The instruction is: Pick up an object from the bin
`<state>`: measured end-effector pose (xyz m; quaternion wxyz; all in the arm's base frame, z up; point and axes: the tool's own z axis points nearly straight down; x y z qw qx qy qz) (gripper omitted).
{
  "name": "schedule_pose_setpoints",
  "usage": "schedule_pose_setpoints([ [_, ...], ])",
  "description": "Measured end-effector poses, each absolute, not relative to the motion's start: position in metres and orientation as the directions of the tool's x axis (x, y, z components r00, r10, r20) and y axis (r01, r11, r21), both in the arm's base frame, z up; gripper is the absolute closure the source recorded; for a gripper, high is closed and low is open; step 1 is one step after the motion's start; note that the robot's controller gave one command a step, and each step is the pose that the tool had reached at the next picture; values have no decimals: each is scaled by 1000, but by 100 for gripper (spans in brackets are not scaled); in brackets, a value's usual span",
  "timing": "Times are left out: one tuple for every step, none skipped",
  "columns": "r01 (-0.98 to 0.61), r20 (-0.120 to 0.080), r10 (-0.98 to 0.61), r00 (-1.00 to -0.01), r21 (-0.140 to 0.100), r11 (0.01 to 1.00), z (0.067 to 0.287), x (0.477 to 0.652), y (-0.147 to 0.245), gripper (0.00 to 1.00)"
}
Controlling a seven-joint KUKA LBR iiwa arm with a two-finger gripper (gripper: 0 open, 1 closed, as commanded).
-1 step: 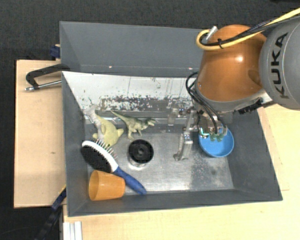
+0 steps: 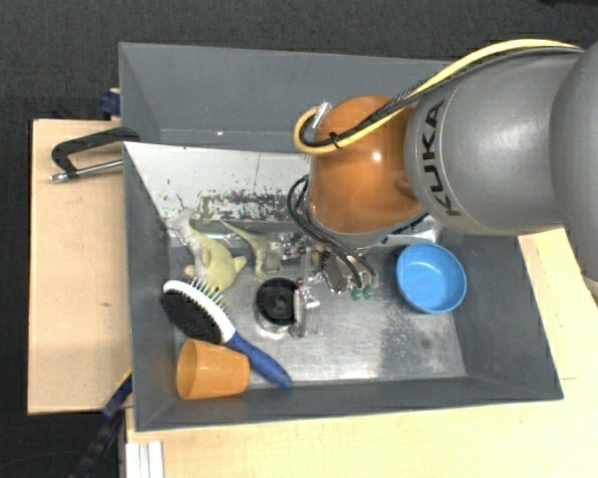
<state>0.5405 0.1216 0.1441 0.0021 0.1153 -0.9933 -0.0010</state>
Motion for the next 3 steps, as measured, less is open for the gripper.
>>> schedule_pose_setpoints([
  [-346,3,-346,-938,3,938,73,554,100,0],
  [-343,-5,-343,-939,2,939,76,556,100,100],
  [-293,-17,-293,-956,-2,956,343,563,108,100],
])
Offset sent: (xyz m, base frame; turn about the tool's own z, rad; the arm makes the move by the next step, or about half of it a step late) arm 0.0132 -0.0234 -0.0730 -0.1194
